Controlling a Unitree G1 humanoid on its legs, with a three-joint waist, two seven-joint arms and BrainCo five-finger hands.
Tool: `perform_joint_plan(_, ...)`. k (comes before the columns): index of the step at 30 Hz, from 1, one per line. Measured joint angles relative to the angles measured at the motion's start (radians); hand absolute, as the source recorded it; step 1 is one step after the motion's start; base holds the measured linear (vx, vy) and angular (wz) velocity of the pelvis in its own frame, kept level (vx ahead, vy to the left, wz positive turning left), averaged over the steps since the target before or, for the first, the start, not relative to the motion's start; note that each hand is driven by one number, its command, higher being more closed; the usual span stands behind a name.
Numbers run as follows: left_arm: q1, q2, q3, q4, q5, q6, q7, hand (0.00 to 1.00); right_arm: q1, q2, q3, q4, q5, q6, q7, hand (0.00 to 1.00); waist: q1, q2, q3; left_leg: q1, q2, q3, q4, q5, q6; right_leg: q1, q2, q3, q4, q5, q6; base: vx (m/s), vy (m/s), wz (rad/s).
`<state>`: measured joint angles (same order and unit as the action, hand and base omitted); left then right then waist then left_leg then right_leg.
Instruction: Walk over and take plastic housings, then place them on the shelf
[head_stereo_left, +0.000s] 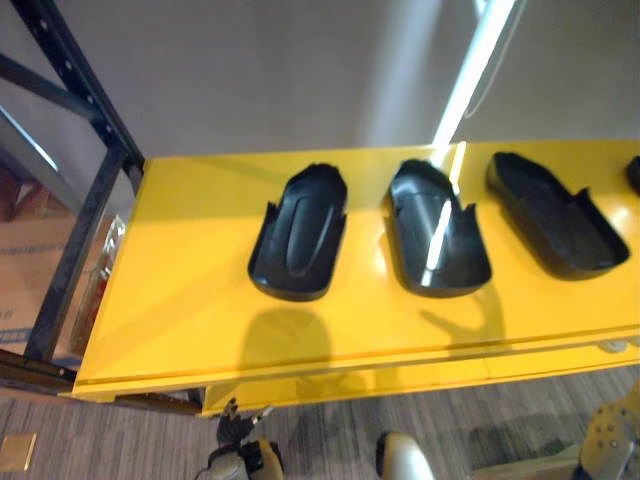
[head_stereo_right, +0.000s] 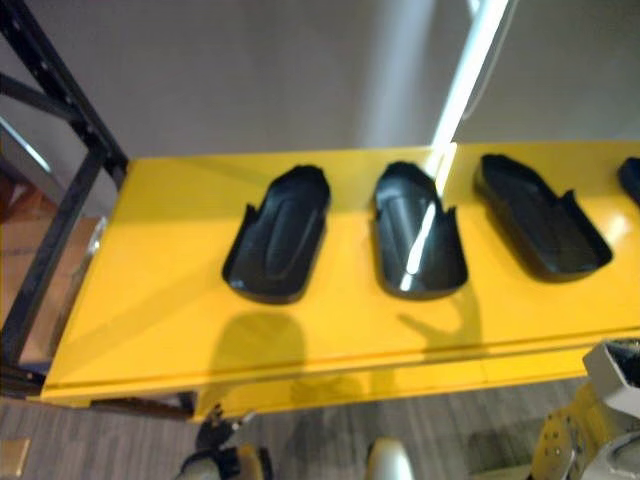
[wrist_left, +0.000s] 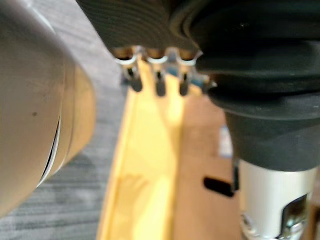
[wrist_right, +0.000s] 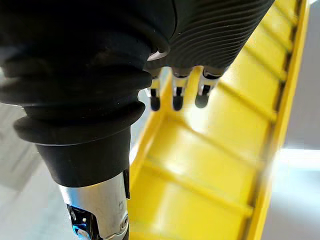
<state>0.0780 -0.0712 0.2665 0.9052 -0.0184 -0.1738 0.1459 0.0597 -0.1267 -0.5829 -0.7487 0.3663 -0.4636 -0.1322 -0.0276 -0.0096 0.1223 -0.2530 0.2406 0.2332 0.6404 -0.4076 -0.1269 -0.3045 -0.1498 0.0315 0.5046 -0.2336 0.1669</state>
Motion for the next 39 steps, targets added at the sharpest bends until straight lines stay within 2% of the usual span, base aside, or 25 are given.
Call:
perform_joint_plan(1, 0.014, -0.003, 0.007, 0.016, 0.001, 0.0, 0.0, 0.0, 0.056, 0.054, -0.005, 0.091, -0.024, 0.011, -0.006, 0.0, -0.011, 0.001, -0.03, 0.033, -0.004, 0.021, -0.051, 0.018, 0.0, 0.033, 0.0, 0.001, -0.062, 0.033, 0.004, 0.12, 0.045, -0.3)
perform_joint_plan(2, 0.017, -0.004, 0.008, 0.018, 0.001, 0.001, 0.0, 0.0, 0.069, 0.063, -0.005, 0.112, -0.03, 0.016, -0.01, 0.0, -0.013, 0.001, -0.036, 0.042, -0.006, 0.024, -0.061, 0.023, 0.001, 0.038, 0.0, 0.001, -0.073, 0.039, 0.005, 0.15, 0.04, -0.18)
perform_joint_plan(5, 0.037, -0.013, 0.017, 0.027, 0.019, 0.001, -0.002, 0.0, 0.197, 0.16, -0.046, 0.338, -0.098, 0.092, -0.048, 0.0, -0.019, 0.004, -0.082, 0.104, -0.017, 0.039, -0.143, 0.046, -0.004, 0.101, -0.001, -0.003, -0.163, 0.076, 0.005, 0.18, 0.04, -0.07)
perform_joint_plan(7, 0.049, -0.013, 0.034, 0.034, 0.03, 0.002, -0.002, 0.0, 0.239, 0.222, -0.126, 0.519, -0.171, 0.142, -0.109, 0.0, -0.023, 0.006, -0.091, 0.158, -0.028, 0.046, -0.196, 0.057, -0.004, 0.16, -0.007, -0.01, -0.209, 0.082, 0.008, 0.18, 0.033, 0.05)
perform_joint_plan(10, 0.073, -0.014, 0.076, 0.041, 0.035, 0.003, -0.002, 0.0, 0.249, 0.229, -0.229, 0.752, -0.191, 0.177, -0.182, 0.0, -0.039, 0.013, -0.102, 0.216, -0.033, 0.044, -0.238, 0.059, -0.008, 0.221, -0.009, -0.034, -0.24, 0.083, 0.008, 0.14, 0.024, 0.11)
perform_joint_plan(12, 0.082, -0.015, 0.104, 0.051, 0.035, 0.009, -0.002, 0.0, 0.25, 0.227, -0.275, 0.866, -0.183, 0.197, -0.199, 0.0, -0.042, 0.021, -0.108, 0.247, -0.036, 0.048, -0.266, 0.063, -0.012, 0.239, -0.009, -0.036, -0.243, 0.082, 0.008, 0.11, 0.014, 0.0)
perform_joint_plan(16, 0.087, -0.017, 0.155, 0.061, 0.035, 0.026, -0.003, 0.0, 0.252, 0.225, -0.331, 1.109, -0.162, 0.244, -0.192, 0.0, -0.042, 0.016, -0.111, 0.291, -0.045, 0.049, -0.323, 0.082, -0.018, 0.265, -0.01, -0.053, -0.25, 0.082, 0.008, 0.06, -0.006, 0.06)
perform_joint_plan(18, 0.093, -0.018, 0.175, 0.062, 0.035, 0.037, -0.003, 0.0, 0.246, 0.223, -0.331, 1.247, -0.143, 0.274, -0.167, 0.0, -0.043, 0.006, -0.119, 0.308, -0.051, 0.046, -0.357, 0.097, -0.021, 0.272, -0.01, -0.058, -0.254, 0.082, 0.008, 0.03, -0.019, 0.07)
perform_joint_plan(21, 0.098, -0.012, 0.197, 0.069, 0.026, 0.041, -0.003, 0.0, 0.212, 0.221, -0.335, 1.425, -0.121, 0.294, -0.12, 0.0, -0.043, -0.01, -0.124, 0.328, -0.08, 0.044, -0.427, 0.14, -0.016, 0.272, -0.026, -0.062, -0.27, 0.083, 0.007, 0.0, -0.01, 0.07)
perform_joint_plan(24, 0.096, -0.003, 0.203, 0.105, 0.024, 0.042, -0.005, 0.0, 0.169, 0.222, -0.334, 1.578, -0.105, 0.321, -0.077, 0.0, -0.042, -0.008, -0.126, 0.347, -0.095, 0.036, -0.488, 0.176, -0.016, 0.276, -0.035, -0.071, -0.283, 0.09, -0.001, 0.0, -0.016, 0.11)
perform_joint_plan(29, 0.085, 0.021, 0.189, 0.137, 0.019, 0.043, -0.011, 0.0, 0.138, 0.219, -0.309, 1.705, -0.105, 0.345, -0.035, 0.0, -0.042, -0.006, -0.121, 0.375, -0.104, 0.01, -0.517, 0.192, -0.015, 0.309, -0.036, -0.097, -0.286, 0.09, -0.001, -0.02, -0.012, 0.16)
perform_joint_plan(32, 0.059, 0.029, 0.176, 0.141, 0.026, 0.045, -0.014, 0.0, 0.123, 0.22, -0.204, 1.701, -0.106, 0.353, -0.018, 0.0, -0.042, -0.019, -0.093, 0.377, -0.112, 0.026, -0.506, 0.191, -0.013, 0.298, -0.038, -0.082, -0.276, 0.099, -0.014, -0.06, 0.027, -0.18)
perform_joint_plan(33, 0.049, 0.037, 0.154, 0.141, 0.029, 0.047, -0.014, 0.0, 0.112, 0.219, -0.136, 1.689, -0.108, 0.353, -0.013, 0.0, -0.041, -0.019, -0.077, 0.363, -0.101, 0.043, -0.488, 0.183, -0.012, 0.269, -0.032, -0.058, -0.263, 0.12, -0.034, -0.13, 0.058, -0.6)
perform_joint_plan(35, 0.036, 0.044, 0.125, 0.139, 0.035, 0.047, -0.013, 0.0, 0.075, 0.222, -0.04, 1.647, -0.129, 0.353, 0.0, 0.0, -0.036, -0.011, -0.068, 0.299, -0.063, 0.099, -0.43, 0.161, -0.008, 0.181, 0.012, 0.005, -0.255, 0.196, -0.044, -0.18, 0.098, -0.99)
perform_joint_plan(37, -0.002, 0.069, 0.075, 0.134, 0.036, 0.05, -0.011, 0.0, 0.015, 0.225, 0.039, 1.61, -0.15, 0.35, 0.004, 0.0, -0.016, -0.014, -0.015, 0.264, -0.016, 0.178, -0.37, 0.146, 0.018, 0.151, 0.057, 0.005, -0.355, 0.353, -0.053, -0.18, 0.116, -1.17)
perform_joint_plan(38, -0.012, 0.062, 0.076, 0.13, 0.036, 0.05, -0.01, 0.0, 0.003, 0.223, 0.037, 1.611, -0.15, 0.35, 0.002, 0.0, -0.007, -0.001, -0.001, 0.249, 0.0, 0.198, -0.365, 0.146, 0.023, 0.149, 0.058, -0.01, -0.37, 0.357, -0.057, -0.15, 0.047, -0.75)
perform_joint_plan(39, -0.032, 0.071, 0.074, 0.127, 0.03, 0.05, -0.009, 0.0, -0.011, 0.223, 0.038, 1.622, -0.154, 0.352, 0.002, 0.0, -0.005, -0.016, 0.02, 0.249, 0.009, 0.209, -0.34, 0.143, 0.029, 0.125, 0.054, -0.053, -0.174, 0.252, -0.073, -0.11, 0.007, -0.3)
